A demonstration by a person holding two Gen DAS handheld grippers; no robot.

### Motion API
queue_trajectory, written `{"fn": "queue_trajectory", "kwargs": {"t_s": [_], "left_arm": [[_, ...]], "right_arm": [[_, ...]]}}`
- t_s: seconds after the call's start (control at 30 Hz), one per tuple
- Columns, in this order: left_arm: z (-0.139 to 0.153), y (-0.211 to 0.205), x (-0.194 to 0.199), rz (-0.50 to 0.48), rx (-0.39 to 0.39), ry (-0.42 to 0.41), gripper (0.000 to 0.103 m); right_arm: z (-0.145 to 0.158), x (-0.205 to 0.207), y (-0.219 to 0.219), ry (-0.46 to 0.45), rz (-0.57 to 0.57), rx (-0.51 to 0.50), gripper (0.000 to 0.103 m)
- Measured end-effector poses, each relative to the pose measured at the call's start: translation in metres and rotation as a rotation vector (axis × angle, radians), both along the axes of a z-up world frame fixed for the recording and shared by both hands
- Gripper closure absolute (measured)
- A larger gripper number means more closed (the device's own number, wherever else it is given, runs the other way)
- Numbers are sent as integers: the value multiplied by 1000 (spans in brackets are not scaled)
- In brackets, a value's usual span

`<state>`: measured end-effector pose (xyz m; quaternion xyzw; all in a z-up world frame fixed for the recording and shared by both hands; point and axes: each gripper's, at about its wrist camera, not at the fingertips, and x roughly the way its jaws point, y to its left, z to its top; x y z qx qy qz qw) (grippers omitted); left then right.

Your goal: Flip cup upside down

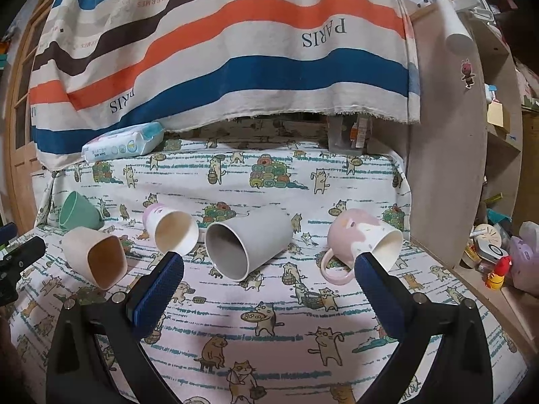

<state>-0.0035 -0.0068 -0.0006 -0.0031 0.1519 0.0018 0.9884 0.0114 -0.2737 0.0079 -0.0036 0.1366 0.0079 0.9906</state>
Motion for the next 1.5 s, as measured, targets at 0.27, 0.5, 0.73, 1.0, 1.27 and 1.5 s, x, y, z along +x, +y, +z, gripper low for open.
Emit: {"fn": "queue_trajectory", "kwargs": {"t_s": [0.27,0.5,0.73,1.0,1.27,1.5], "left_arm": [[0,0,0,0,0,1,0],[0,0,0,-2,0,2,0],[1,-1,0,-3,0,3,0],[1,-1,0,-3,0,3,0],[1,-1,-1,-10,-2,3,0],[0,-2,-2,-20,-5,3,0]], "right_arm": [[0,-1,0,0,0,-2,1],[0,0,1,2,1,-3,1],[0,0,1,2,0,-3,1],[0,0,1,0,-9,-4,1],[-1,1,0,0,-10,-3,1],[0,1,0,0,-9,-3,1]]}}
